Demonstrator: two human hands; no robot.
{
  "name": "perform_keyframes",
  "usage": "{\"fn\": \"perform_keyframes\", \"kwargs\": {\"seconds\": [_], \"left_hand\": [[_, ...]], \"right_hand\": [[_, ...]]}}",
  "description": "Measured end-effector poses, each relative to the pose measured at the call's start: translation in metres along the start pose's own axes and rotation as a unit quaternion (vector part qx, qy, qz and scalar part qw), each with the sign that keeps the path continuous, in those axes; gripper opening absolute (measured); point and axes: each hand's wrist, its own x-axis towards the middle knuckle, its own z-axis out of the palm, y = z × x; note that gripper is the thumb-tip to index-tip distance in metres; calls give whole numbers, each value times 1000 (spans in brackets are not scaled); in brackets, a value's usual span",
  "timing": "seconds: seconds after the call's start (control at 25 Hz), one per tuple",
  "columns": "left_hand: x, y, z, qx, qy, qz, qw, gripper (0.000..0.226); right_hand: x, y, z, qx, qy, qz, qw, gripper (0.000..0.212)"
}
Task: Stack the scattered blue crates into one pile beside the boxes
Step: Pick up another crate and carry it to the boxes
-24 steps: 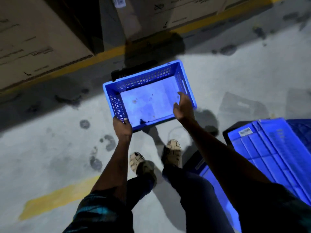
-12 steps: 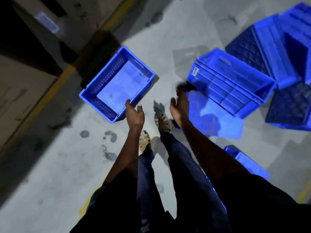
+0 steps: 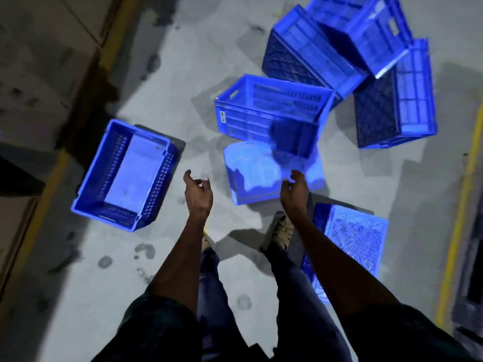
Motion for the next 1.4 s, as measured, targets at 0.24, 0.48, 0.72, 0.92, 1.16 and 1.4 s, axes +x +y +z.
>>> {"fn": "perform_keyframes", "kwargs": {"seconds": [0.24,0.48,0.72,0.92,1.16,1.4], "left_hand": [[-14,98,114,7,-41,30,999,56],[35,152,203,36,-78,71,994,53],[130,176,255,87,-113,98,985,54],[206,195,293,148,-161,126,968,52],[282,194,336,185,-230,121,948,52],[312,159,346,201,-267,137,932,56]], "right_hand": [[90,27,-94,43,36,32,998,42],[184,27,-105,71,52,79,993,37],[274,1,-83,126,81,133,980,48],[348,-10,-44,102,95,184,973,52],[418,-1,-2,45,76,250,964,50],[444,20,12,-29,7,286,958,49]]}}
